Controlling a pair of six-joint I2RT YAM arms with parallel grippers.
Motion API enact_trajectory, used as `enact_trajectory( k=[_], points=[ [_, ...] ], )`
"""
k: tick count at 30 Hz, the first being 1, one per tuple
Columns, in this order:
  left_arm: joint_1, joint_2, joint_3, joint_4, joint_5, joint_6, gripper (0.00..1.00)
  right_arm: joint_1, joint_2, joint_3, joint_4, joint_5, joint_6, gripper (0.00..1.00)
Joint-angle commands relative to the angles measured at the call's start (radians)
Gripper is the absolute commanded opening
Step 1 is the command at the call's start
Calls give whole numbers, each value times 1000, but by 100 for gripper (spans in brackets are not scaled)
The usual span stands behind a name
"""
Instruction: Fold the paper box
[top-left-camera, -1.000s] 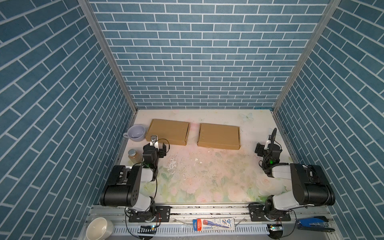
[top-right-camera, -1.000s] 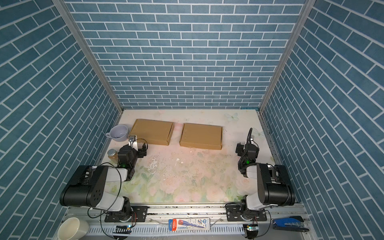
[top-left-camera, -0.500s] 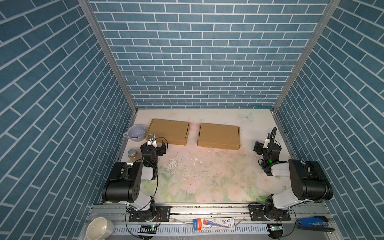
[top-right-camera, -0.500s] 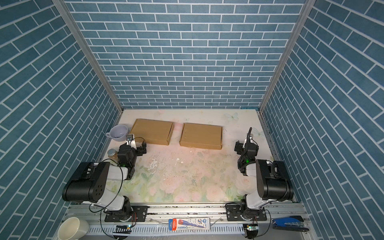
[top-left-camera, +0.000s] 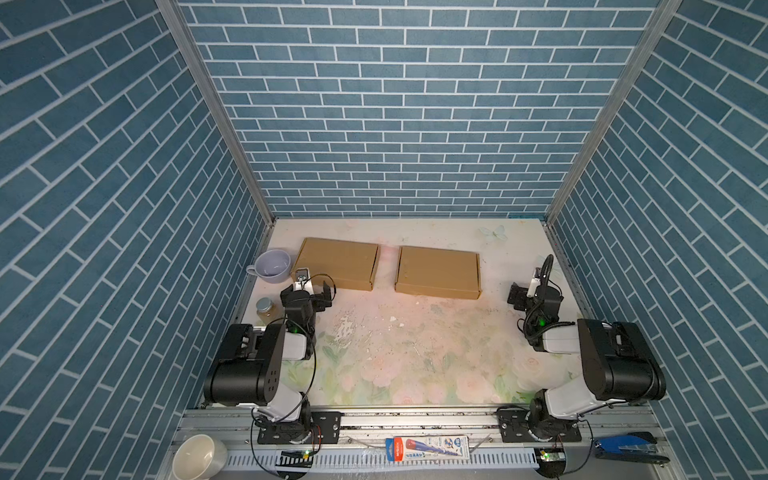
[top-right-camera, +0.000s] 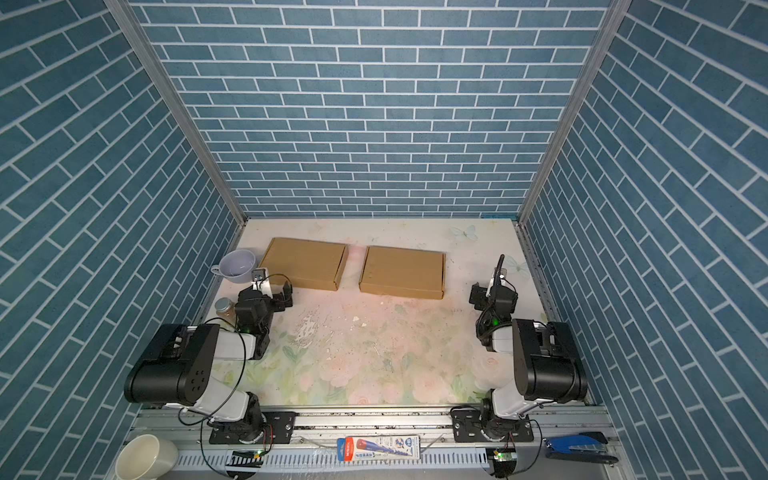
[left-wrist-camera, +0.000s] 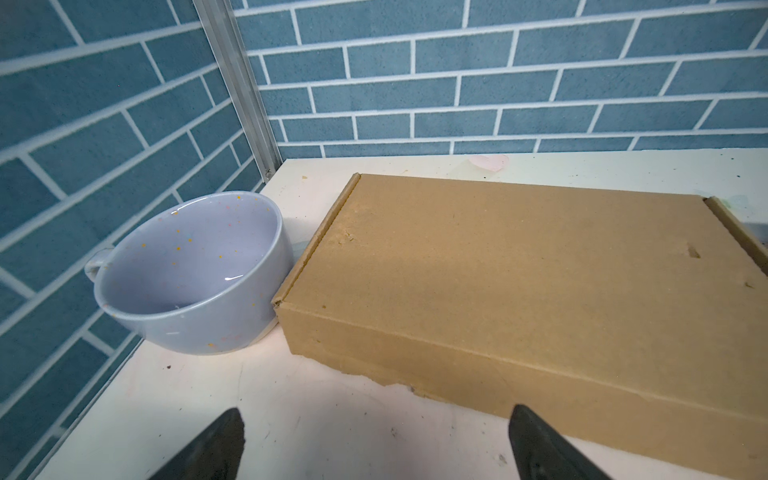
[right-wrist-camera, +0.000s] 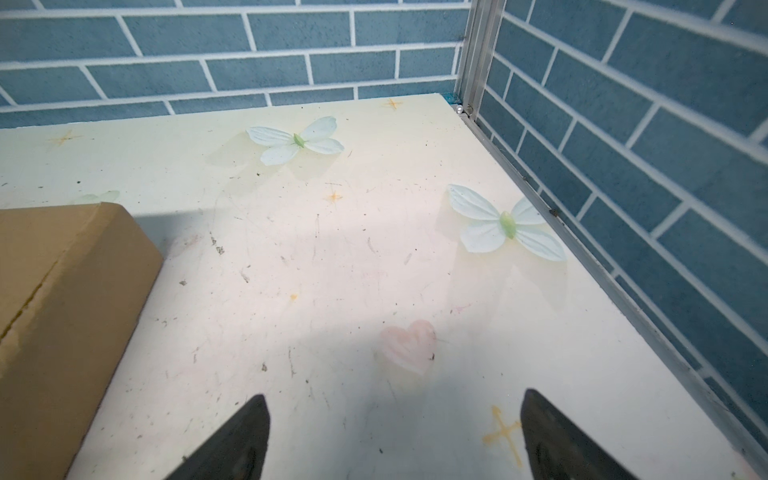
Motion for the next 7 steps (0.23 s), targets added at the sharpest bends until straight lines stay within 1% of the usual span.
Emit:
enact_trajectory(
  k=[1, 2, 3, 4, 5, 6, 7],
  points=[
    [-3, 0, 32, -27, 83, 43, 99, -4, 4, 34, -2, -8, -13, 93],
    [-25, 3, 49, -51, 81, 70, 100, -5, 5, 34, -2, -8, -12, 93],
    [-45, 0, 70, -101, 43, 86, 100, -4, 4, 34, -1, -8, -13, 93],
    [-44, 5, 67, -88, 28, 81, 100, -4, 4, 34, 0, -8, -12, 93],
    [-45, 2, 65, -84, -13, 65, 100, -4, 4, 34, 0, -7, -13, 93],
    [-44, 1, 57, -78, -29, 54, 100, -4, 4, 33, 0, -8, -13, 95],
    [-45, 4, 49, -51, -27, 58, 100, -4, 4, 34, 0, -6, -14, 99]
  ],
)
